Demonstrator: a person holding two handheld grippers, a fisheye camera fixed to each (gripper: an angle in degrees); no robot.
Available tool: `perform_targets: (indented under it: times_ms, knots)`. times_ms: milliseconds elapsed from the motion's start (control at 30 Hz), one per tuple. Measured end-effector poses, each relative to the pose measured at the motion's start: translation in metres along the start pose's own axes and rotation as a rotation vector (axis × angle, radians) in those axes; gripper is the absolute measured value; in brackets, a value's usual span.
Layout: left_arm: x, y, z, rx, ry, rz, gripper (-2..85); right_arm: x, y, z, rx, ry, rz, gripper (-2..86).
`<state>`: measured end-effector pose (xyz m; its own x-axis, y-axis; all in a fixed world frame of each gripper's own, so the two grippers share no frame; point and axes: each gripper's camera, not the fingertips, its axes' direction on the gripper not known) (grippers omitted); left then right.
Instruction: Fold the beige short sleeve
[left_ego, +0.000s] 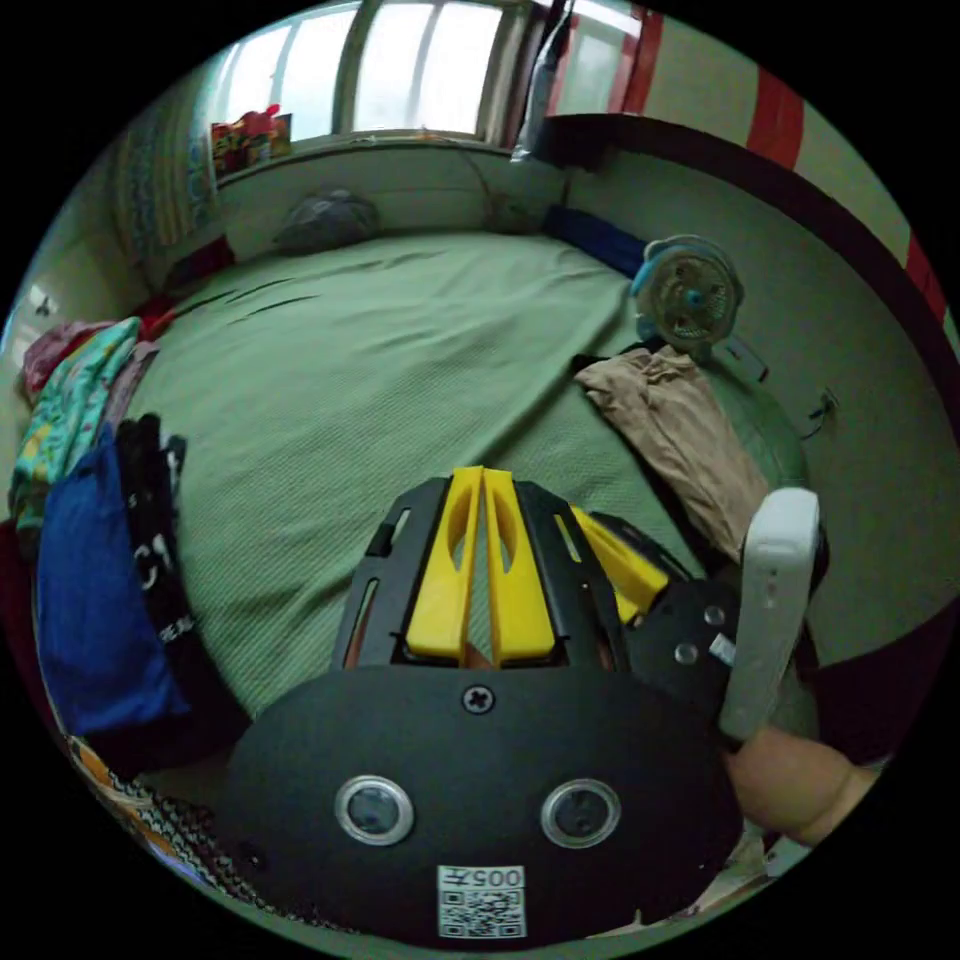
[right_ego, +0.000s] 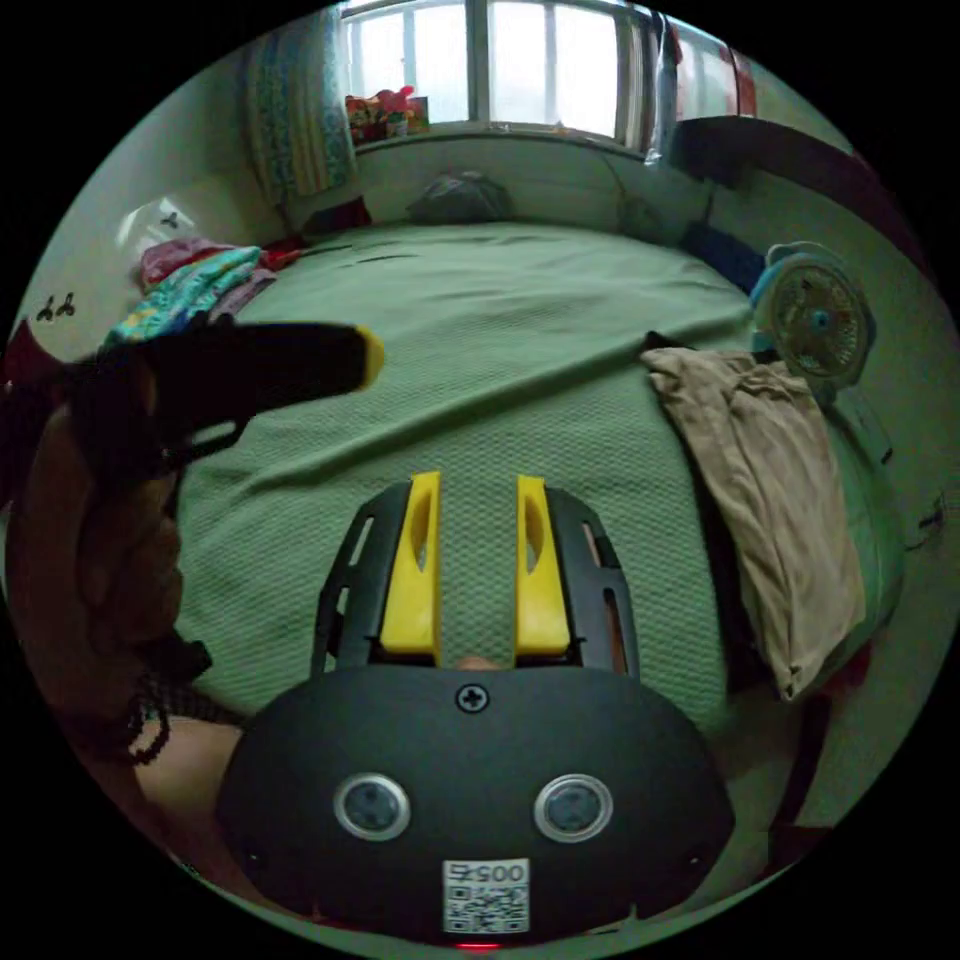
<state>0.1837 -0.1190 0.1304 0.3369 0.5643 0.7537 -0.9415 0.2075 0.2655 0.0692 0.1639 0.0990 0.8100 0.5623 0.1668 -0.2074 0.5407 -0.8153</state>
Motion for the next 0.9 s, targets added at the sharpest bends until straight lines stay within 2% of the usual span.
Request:
perform_targets:
  times_ms: [200,367,533,667,900]
  knots:
    - [0.011,-0.045,0.051,-0.07,0.043,-0.041,-0.1,0.062,-0.004,0.013,0.026,0.105,0.058,11.4]
    - [0.019,-0.082,0.062,-0.021,0.074,-0.014,-0.3,0.1,-0.001,0.013,0.086,0.336,-0.003,11.9]
    - [0.032,-0.109,0.092,-0.072,0.077,0.025,-0.4,0.137,0.001,0.018,0.061,0.44,0.016,12.8]
    - [0.041,-0.126,0.11,-0.106,0.095,0.041,-0.4,0.166,0.003,0.033,-0.03,0.432,0.035,12.3]
    - [0.053,-0.154,0.131,-0.119,0.091,0.059,-0.5,0.213,0.002,0.021,0.034,0.365,0.209,7.3]
